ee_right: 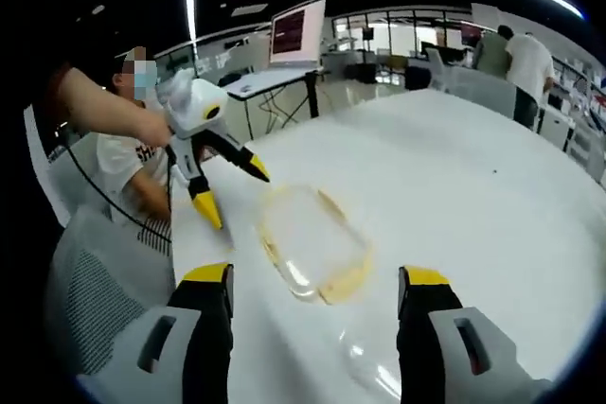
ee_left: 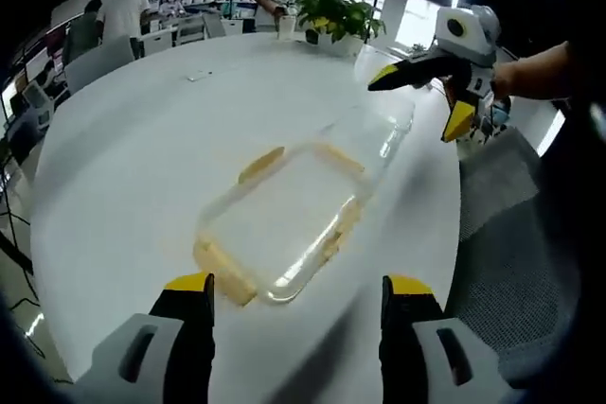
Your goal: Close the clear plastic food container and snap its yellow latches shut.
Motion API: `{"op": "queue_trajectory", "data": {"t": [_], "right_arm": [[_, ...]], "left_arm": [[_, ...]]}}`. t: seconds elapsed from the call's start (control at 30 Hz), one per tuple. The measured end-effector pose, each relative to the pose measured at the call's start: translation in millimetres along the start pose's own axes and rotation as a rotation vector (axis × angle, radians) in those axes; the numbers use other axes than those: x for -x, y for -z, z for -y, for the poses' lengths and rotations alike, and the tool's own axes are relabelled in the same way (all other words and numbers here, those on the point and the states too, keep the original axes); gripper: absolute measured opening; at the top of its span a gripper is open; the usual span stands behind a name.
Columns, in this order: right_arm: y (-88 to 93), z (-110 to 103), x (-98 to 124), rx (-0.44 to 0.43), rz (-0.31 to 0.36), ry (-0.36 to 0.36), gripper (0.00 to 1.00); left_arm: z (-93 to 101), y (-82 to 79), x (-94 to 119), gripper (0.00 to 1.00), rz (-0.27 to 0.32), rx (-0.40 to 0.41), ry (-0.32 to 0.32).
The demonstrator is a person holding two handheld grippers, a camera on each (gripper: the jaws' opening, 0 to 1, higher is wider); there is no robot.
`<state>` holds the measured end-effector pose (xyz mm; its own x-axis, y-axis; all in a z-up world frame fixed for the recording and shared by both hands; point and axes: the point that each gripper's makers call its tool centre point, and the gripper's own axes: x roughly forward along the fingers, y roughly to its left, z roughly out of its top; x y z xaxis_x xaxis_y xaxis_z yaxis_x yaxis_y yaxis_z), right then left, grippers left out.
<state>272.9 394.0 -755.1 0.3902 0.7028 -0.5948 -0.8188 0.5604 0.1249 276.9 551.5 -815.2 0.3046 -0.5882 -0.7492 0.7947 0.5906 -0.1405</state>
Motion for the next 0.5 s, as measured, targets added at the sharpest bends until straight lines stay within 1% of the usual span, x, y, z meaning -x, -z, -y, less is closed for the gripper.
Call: {"op": "queue_trajectory", "data": {"t": [0.07, 0.13, 0.23, 0.37, 0.5], "right_arm": [[-0.5, -0.5, -5.7, 0.016, -0.016, -0.001, 0.68], [-1.9, -1.4, -10.2, 0.030, -0.021, -0.005, 0.69], [2.4, 1.4, -16.2, 0.035, -0.054, -0.008, 0.67], [8.2, 6.0, -21.7, 0.044, -0.087, -0.013, 0.67], [11.4, 9.1, -25.2, 0.062, -0.119, -0.023, 0.66]], "left_arm": [[-1.4, -1.1, -0.1, 0.68, -0.006, -0.030, 0.014], [-4.9, 1.0, -1.2, 0.68, -0.032, -0.076, 0.017], [-9.3, -0.6, -4.3, 0.68, -0.035, -0.115, 0.030], [-11.8, -2.0, -7.9, 0.67, -0.049, -0.139, 0.046], [-14.3, -0.2, -12.4, 0.65, -0.077, -0.173, 0.066]]}}
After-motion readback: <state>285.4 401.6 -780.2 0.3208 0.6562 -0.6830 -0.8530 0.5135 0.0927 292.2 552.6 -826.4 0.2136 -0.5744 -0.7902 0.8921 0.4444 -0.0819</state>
